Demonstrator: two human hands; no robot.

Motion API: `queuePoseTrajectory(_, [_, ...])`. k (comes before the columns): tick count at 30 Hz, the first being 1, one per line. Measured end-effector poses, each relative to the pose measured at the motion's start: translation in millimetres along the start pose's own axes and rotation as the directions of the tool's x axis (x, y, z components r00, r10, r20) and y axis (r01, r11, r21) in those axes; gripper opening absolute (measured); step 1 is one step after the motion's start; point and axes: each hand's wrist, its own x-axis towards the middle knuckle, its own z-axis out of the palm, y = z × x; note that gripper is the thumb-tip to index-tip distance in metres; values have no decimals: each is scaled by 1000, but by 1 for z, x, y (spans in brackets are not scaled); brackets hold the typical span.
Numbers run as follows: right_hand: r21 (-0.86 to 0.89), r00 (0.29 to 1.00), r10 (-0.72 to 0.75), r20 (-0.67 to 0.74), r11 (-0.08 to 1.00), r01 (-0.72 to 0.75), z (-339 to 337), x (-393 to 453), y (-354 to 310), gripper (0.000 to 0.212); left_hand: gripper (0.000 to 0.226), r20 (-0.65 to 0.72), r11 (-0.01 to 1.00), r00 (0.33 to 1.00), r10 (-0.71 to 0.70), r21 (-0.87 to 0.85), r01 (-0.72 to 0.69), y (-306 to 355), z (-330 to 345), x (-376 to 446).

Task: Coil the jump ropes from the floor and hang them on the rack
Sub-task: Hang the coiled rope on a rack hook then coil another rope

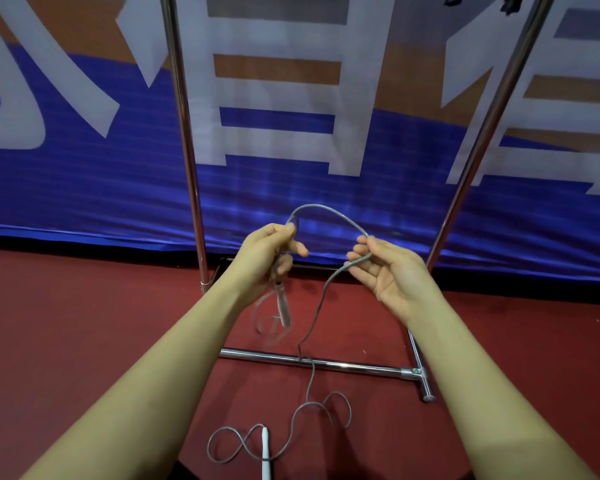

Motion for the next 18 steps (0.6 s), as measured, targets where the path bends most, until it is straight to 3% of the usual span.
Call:
queuePoseTrajectory(8, [337, 999, -18, -47, 941, 33, 3, 1, -11, 22, 22, 190, 988, 970, -153, 44, 147, -11, 7, -4])
queuePoseTrajectory(13, [418, 993, -79, -85, 902, 107, -4, 4, -13, 22, 35, 371, 987, 922, -112, 152, 58, -17, 14, -5])
queuePoseTrajectory(18, [419, 988, -110, -111, 896, 147, -4, 5, -11, 29, 43, 309, 987, 947, -85, 159, 36, -21, 23, -7])
